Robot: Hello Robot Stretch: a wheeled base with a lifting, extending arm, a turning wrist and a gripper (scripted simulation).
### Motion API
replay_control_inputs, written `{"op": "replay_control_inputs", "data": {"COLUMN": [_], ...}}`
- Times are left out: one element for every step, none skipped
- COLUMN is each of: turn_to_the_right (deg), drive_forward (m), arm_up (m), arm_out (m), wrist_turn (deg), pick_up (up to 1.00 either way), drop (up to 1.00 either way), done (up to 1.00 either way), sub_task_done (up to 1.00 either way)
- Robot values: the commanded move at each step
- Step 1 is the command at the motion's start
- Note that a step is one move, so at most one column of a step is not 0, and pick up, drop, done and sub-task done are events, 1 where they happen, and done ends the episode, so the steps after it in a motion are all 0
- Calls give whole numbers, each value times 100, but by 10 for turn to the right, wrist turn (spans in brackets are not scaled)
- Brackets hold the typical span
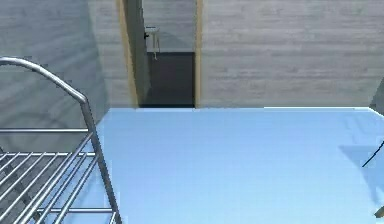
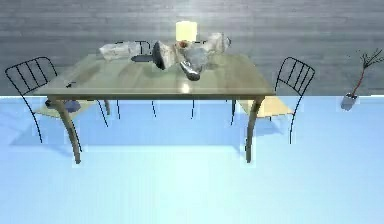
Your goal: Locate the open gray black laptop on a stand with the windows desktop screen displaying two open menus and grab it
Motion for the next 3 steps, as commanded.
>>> {"op": "replay_control_inputs", "data": {"turn_to_the_right": [0,-60,0], "drive_forward": [100,0,100], "arm_up": [0,0,0], "arm_out": [0,0,0], "wrist_turn": [0,0,0], "pick_up": [0,0,0], "drop": [0,0,0], "done": [0,0,0], "sub_task_done": [0,0,0]}}
